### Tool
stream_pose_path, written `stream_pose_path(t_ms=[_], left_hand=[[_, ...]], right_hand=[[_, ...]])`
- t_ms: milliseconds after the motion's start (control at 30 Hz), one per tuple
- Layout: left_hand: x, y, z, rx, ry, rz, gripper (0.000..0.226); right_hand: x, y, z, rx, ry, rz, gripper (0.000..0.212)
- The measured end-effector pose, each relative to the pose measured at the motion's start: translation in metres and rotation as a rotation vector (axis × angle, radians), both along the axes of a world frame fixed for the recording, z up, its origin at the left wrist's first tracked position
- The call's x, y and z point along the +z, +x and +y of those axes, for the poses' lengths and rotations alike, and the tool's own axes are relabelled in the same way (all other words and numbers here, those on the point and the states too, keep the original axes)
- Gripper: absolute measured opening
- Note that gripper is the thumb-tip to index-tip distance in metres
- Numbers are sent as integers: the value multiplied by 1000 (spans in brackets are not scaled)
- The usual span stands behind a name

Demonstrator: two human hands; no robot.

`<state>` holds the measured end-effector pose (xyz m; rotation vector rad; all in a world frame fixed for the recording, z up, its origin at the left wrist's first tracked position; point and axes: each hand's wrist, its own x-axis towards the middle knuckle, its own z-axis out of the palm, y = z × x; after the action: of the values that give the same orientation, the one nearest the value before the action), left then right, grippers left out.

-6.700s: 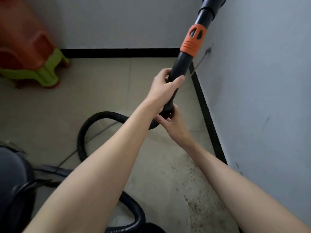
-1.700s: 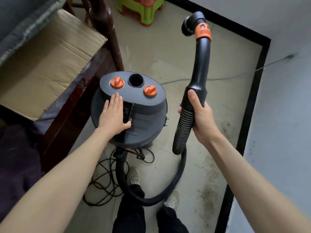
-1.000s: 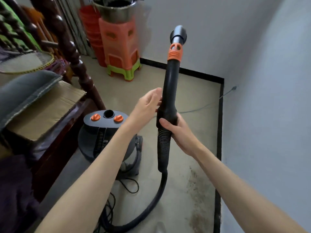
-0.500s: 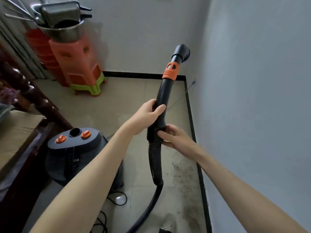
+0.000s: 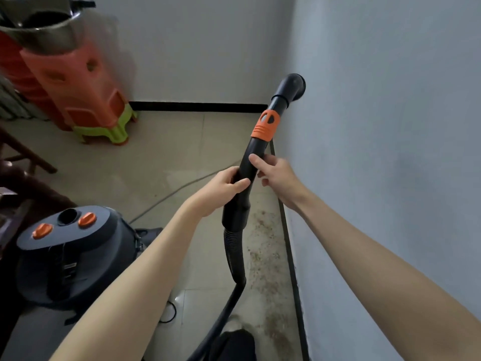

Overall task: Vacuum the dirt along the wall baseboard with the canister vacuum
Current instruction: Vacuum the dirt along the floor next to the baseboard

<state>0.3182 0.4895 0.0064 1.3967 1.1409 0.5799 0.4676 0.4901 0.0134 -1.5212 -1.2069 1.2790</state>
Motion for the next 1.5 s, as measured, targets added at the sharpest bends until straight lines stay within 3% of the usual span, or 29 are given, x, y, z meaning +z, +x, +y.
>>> stream_pose_path(t_ms=[133, 267, 400, 633, 867, 1033, 1133, 1333, 1500], left_hand=[[-2, 13, 18, 1, -31, -27, 20], [-15, 18, 36, 65, 44, 122, 30], [-32, 11, 58, 47, 36, 160, 25], [-86, -10, 94, -26, -162, 88, 18], [-203, -54, 142, -71, -307, 140, 18], [-309, -71, 154, -85, -512, -19, 20], [-373, -70, 155, -72, -570, -89, 19], [-491, -59, 170, -112, -543, 8, 27], [-564, -36, 211, 151, -435, 11, 41]], right_hand=[[0, 4, 17, -13, -8, 40, 20], [-8, -2, 37, 8, -26, 45, 23], [-21, -7, 60, 59, -51, -40, 32], [-81, -29, 98, 54, -178, -15, 16], [-199, -76, 140, -46, -327, 48, 11], [-304, -97, 152, -46, -391, -25, 27], [-371, -97, 152, -29, -406, -57, 25], [-493, -73, 155, -91, -379, -83, 26], [-580, -54, 151, -140, -347, -31, 25]])
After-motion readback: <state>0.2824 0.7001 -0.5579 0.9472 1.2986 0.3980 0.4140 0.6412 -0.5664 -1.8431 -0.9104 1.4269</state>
